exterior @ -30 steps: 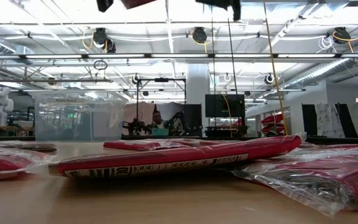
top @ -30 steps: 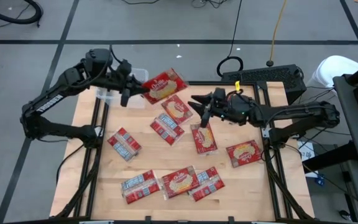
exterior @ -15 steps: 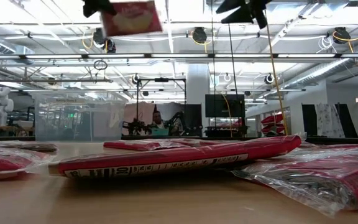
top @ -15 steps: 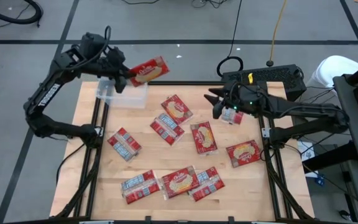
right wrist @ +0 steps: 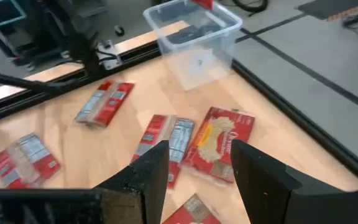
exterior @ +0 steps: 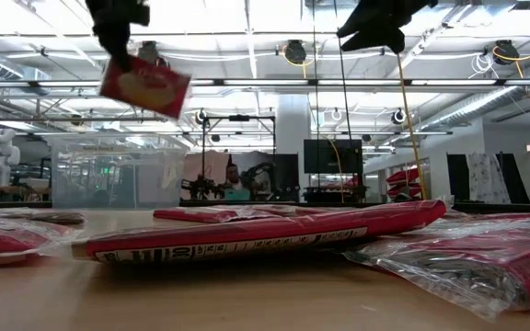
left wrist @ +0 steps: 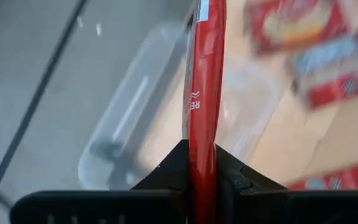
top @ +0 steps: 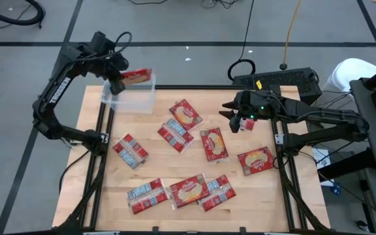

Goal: Sort popcorn bags into baskets
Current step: Put the popcorn pack into the transparent bin

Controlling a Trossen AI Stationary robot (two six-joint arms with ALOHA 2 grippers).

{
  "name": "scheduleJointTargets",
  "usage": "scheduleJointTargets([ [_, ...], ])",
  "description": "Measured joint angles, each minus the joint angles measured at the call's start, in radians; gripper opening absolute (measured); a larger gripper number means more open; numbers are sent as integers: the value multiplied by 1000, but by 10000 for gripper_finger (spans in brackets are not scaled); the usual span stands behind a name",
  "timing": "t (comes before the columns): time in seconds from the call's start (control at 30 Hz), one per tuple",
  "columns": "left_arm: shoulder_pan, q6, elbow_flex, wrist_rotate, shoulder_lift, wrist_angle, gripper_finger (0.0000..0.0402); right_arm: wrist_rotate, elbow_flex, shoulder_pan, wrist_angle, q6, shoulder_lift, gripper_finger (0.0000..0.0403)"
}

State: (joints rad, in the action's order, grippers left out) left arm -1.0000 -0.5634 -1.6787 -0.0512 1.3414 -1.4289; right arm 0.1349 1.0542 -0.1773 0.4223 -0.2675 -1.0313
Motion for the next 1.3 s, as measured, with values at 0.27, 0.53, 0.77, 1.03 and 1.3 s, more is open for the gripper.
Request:
scheduleJointTargets([
  [0.27, -69, -4, 0, 18, 125, -54, 25, -10, 0, 0, 24, 15, 0, 164],
  [0.53, -68, -4, 0, -2, 287, -35, 38, -10, 0, 0, 25, 51, 0, 164],
  [0.77, -94, 74, 1, -122, 393, -38, 22, -10, 0, 0, 25, 45, -1, 164],
  [1.03, -127, 237, 8, -132, 427, -54, 72, -10, 0, 0, 24, 44, -1, 164],
  [1.3, -134, 361, 82, -122, 426, -28, 72, -8, 0, 0, 12, 52, -1, 164],
])
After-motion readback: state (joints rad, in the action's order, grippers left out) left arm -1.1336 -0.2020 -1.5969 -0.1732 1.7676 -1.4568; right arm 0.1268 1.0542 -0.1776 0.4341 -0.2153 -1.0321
